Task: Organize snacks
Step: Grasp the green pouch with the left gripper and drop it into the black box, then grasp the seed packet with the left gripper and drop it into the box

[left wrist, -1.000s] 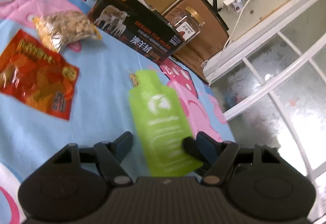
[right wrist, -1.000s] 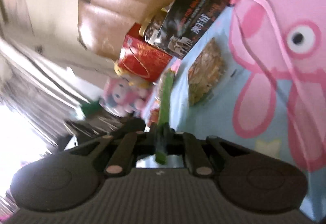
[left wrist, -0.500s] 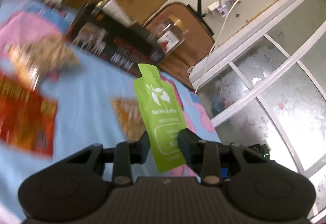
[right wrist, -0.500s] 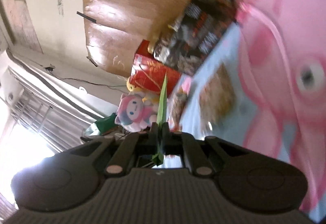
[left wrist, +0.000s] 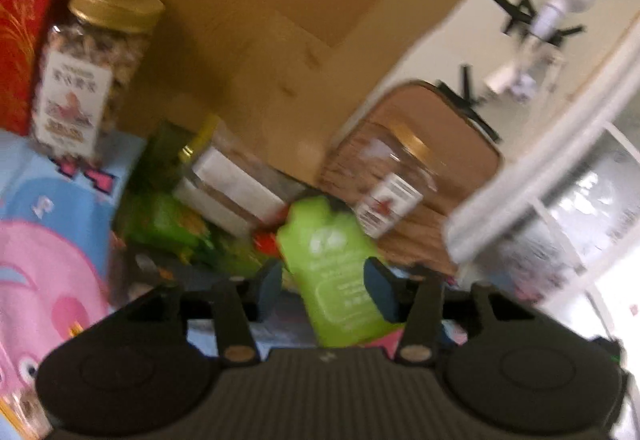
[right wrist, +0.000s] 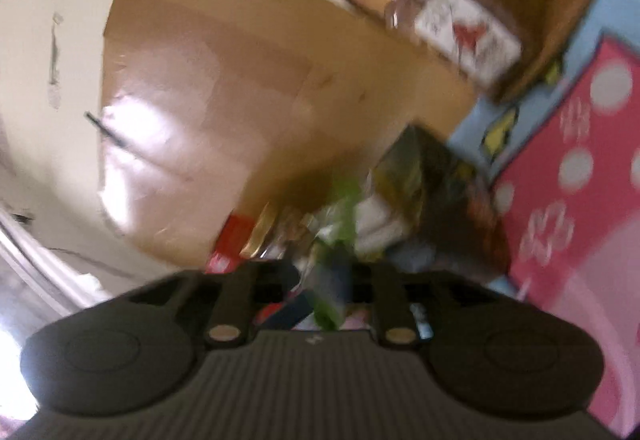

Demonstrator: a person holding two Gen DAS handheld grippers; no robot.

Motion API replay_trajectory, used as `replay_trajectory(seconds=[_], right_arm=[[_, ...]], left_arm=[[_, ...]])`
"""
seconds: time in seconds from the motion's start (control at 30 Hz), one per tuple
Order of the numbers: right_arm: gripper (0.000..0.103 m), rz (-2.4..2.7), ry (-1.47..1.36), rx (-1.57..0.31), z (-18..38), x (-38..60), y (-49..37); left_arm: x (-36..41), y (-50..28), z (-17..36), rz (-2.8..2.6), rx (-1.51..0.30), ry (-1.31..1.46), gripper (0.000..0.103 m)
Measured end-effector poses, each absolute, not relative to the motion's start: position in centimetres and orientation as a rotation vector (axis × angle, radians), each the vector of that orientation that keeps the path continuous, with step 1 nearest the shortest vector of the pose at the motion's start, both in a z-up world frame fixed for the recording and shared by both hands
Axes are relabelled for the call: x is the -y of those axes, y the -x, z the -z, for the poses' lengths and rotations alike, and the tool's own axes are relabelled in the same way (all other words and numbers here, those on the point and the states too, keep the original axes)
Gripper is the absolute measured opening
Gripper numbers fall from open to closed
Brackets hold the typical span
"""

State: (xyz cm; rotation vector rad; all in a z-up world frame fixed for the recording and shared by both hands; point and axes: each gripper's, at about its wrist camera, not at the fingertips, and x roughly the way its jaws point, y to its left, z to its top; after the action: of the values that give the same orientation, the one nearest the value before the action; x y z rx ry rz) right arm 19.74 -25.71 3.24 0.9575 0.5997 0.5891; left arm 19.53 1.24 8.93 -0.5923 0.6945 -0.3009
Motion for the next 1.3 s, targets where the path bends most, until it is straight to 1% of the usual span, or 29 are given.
replay_trajectory(seconds=[0.03, 0.17, 0.27, 0.37, 0.5, 0.63, 0.73, 0.8, 0.87, 0.93, 1.03, 1.1, 1.17, 1.3], right_arm=[[0.048, -0.569, -0.928, -0.567, -3.6, 25.6, -19.6], [0.048, -0.563, -0.818, -0.474, -4.2, 25.5, -17.9], [0.048, -0.569, -0.790, -0.462, -3.7, 26.3, -16.4], [0.048, -0.571, -0.734, -0.458, -2.9, 26.8, -13.8], [0.048, -0.551, -0.624, -0.533, -0.8, 26.8, -10.5], [0.048, -0.533, -0.484, -0.633, 1.0, 25.8, -9.0], [0.048, -0.549, -0.415, -0.653, 1.3, 24.9, -8.3], [0.048, -0.556, -0.384, -0.655, 1.3, 24.2, -7.8], [0.048, -0.573, -0.407, -0.670, 1.3, 24.2, -7.7], [0.048, -0.623, -0.519, -0.706, 1.9, 25.3, -7.9], [0.045, -0.678, -0.653, -0.748, 2.8, 26.5, -8.2], [0.041, -0.679, -0.626, -0.749, 2.7, 26.3, -7.9], [0.042, -0.666, -0.584, -0.738, 2.2, 25.6, -7.5], [0.041, -0.659, -0.592, -0.730, 2.3, 25.6, -7.4]], left_arm=[[-1.6, -19.7, -8.9, 0.297, -0.694, 0.606, 0.048], [-2.5, -18.5, -8.6, 0.302, -0.664, 0.625, 0.050], [-2.9, -16.3, -8.3, 0.334, -0.656, 0.614, 0.050], [-2.3, -13.1, -7.9, 0.368, -0.649, 0.535, 0.050], [-1.1, -9.0, -6.0, 0.411, -0.681, 0.474, 0.052], [0.5, -6.8, -3.3, 0.428, -0.749, 0.441, 0.052], [1.3, -6.4, -1.4, 0.424, -0.803, 0.437, 0.052], [1.2, -5.8, -0.9, 0.414, -0.781, 0.457, 0.054], [0.9, -5.4, -1.0, 0.399, -0.773, 0.457, 0.054], [0.0, -5.0, -0.9, 0.384, -0.770, 0.478, 0.054], [-2.0, -4.6, -0.5, 0.408, -0.783, 0.594, 0.054], [-2.8, -4.3, -0.1, 0.434, -0.782, 0.671, 0.055], [-2.8, -4.0, -0.3, 0.439, -0.764, 0.691, 0.057], [-2.3, -3.6, -1.6, 0.474, -0.700, 0.696, 0.057]])
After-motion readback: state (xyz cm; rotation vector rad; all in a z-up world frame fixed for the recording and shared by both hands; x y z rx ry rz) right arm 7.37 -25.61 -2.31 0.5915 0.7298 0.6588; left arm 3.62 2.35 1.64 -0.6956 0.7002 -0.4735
